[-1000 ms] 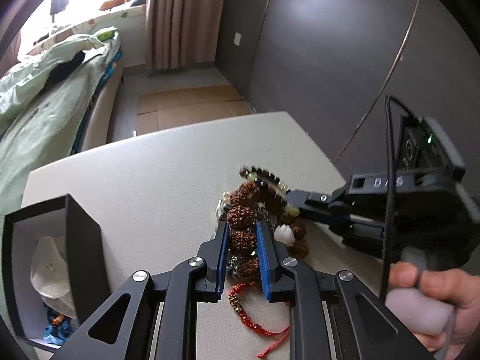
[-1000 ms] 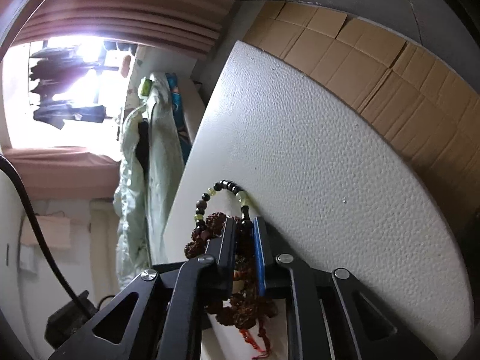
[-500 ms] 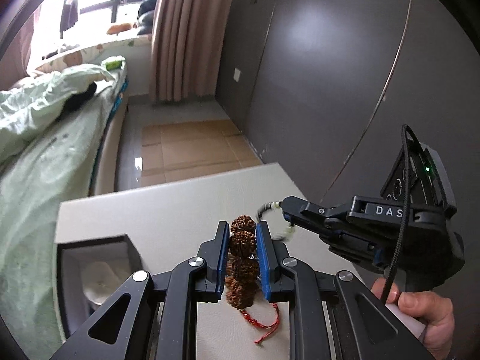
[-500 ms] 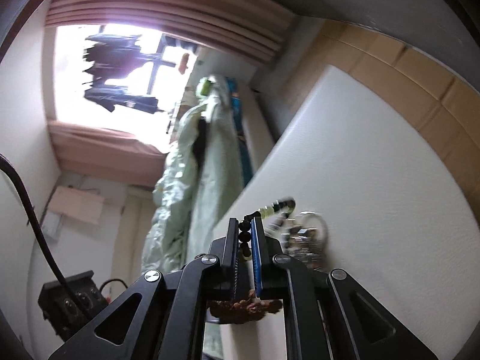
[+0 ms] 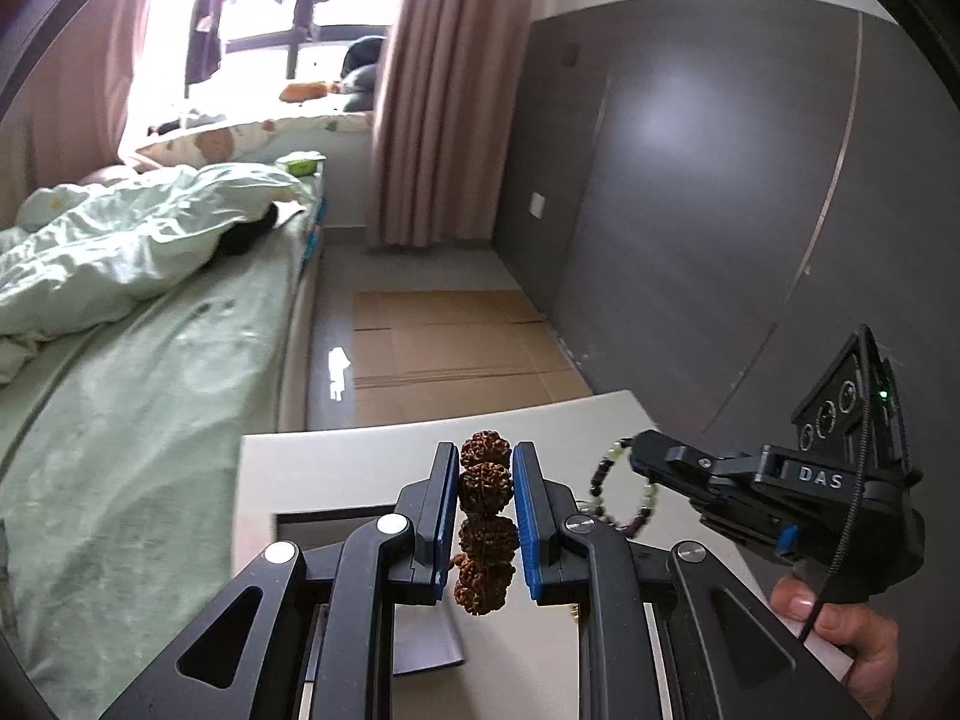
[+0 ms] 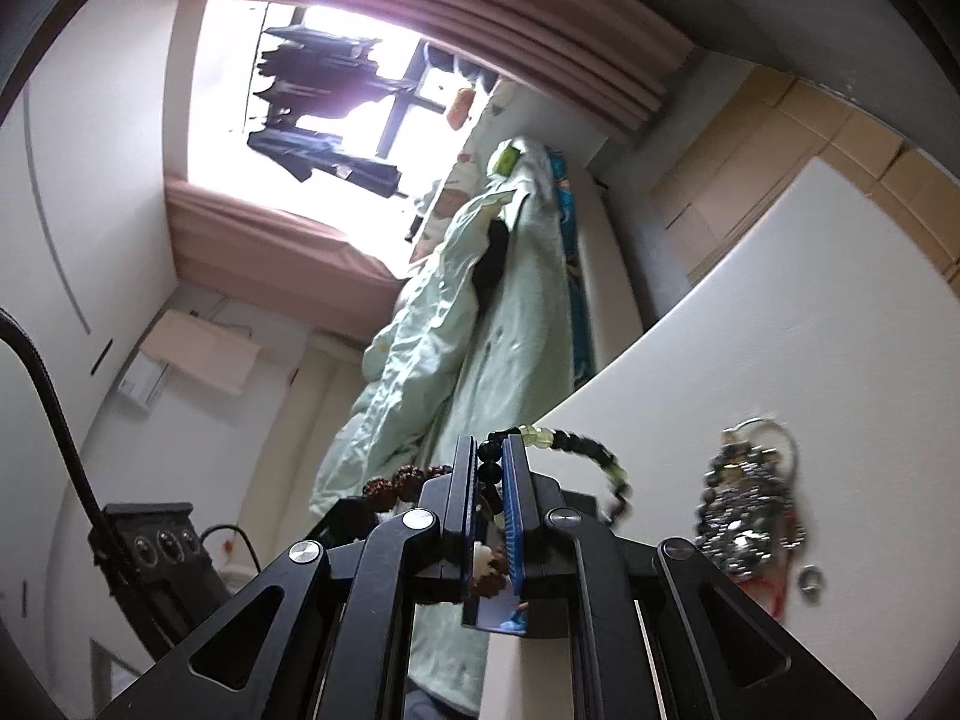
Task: Organize jewelry
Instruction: 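Lift the bead bracelets with the left tool and drop them into the box, then reach the left tool to the silver chains and close on them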
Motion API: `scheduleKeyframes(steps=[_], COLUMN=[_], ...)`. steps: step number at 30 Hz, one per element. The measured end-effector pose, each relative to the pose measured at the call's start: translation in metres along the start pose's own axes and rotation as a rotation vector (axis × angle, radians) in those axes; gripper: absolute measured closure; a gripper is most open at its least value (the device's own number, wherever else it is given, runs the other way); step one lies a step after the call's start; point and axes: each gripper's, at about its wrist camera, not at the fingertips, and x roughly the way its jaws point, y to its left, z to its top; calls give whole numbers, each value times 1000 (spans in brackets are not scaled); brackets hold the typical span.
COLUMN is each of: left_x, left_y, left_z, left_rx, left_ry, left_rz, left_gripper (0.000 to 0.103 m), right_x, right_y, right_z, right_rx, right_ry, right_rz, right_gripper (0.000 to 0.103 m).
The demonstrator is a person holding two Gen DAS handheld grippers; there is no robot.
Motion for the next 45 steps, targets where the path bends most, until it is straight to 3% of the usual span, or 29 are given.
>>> scheduleKeyframes(steps=[10,11,13,15,29,30,31,33,45], left_x=[1,2,1,-8,-40,-41,-43,-46,-51], left_y=[47,53,63,68,102,103,104,106,91], left_z=[-15,-16,-19,-24,-51,-52,-54,-57,-59], left_rx=[-76,-88,-116,-130,-195,-200,-206,-218,-207], left_ry=[36,53,63,30,16,15,14,12,2], left_rz=[64,78,86,95,147,146,143,143,104], left_gripper=[80,76,35,27,27,27,27,27,22], right_x=[27,30,37,45,98,101,104,105,63], right_y=[15,17,22,25,44,45,45,44,40], right_z=[-12,-14,-16,-20,-46,-47,-49,-49,-37], right_rx=[-31,-35,-40,-47,-108,-111,-109,-100,-134], right_ry=[57,64,74,95,237,251,261,261,206], right_rz=[18,21,22,25,0,-8,-8,-9,-104], right_gripper=[93,93,93,93,93,86,69,47,47])
